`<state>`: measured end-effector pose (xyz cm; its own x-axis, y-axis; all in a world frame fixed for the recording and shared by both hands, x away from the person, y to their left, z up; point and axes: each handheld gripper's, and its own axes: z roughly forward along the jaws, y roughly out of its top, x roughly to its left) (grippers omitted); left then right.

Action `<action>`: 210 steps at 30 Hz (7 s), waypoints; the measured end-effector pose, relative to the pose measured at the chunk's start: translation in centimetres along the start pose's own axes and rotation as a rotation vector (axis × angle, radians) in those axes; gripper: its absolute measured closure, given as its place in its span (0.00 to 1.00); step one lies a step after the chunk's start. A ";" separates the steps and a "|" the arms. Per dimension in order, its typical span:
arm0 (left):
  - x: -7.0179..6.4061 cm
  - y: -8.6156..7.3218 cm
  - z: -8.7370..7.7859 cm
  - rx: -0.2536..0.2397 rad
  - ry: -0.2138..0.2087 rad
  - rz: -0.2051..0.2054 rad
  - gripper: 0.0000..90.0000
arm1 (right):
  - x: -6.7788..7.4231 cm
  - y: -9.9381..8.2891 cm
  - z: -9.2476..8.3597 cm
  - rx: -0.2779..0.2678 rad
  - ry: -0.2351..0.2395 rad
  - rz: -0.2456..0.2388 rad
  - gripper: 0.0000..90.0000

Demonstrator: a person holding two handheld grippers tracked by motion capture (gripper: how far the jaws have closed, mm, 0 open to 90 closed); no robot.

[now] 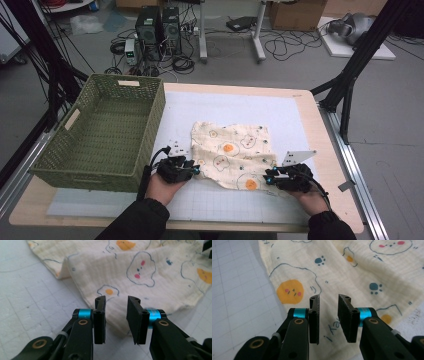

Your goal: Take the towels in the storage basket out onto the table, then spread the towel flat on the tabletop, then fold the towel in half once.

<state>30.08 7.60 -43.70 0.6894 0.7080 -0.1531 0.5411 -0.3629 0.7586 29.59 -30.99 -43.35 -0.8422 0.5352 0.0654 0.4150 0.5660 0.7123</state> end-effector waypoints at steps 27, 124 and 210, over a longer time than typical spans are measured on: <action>-1.0 -1.5 -3.3 0.035 -0.009 0.071 0.98 | 2.0 0.2 0.3 0.042 0.061 -0.037 0.98; 2.4 3.9 1.3 -0.074 0.047 -0.023 0.64 | -3.8 3.4 1.7 -0.029 -0.008 0.061 0.57; 3.5 4.3 0.6 -0.202 0.128 -0.096 0.97 | -7.4 4.4 -1.9 -0.164 -0.013 0.183 0.96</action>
<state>35.11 8.12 -41.33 0.5658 0.8090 -0.1593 0.4854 -0.1706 0.8575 37.02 -33.67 -39.42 -0.7529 0.6283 0.1957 0.4981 0.3498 0.7934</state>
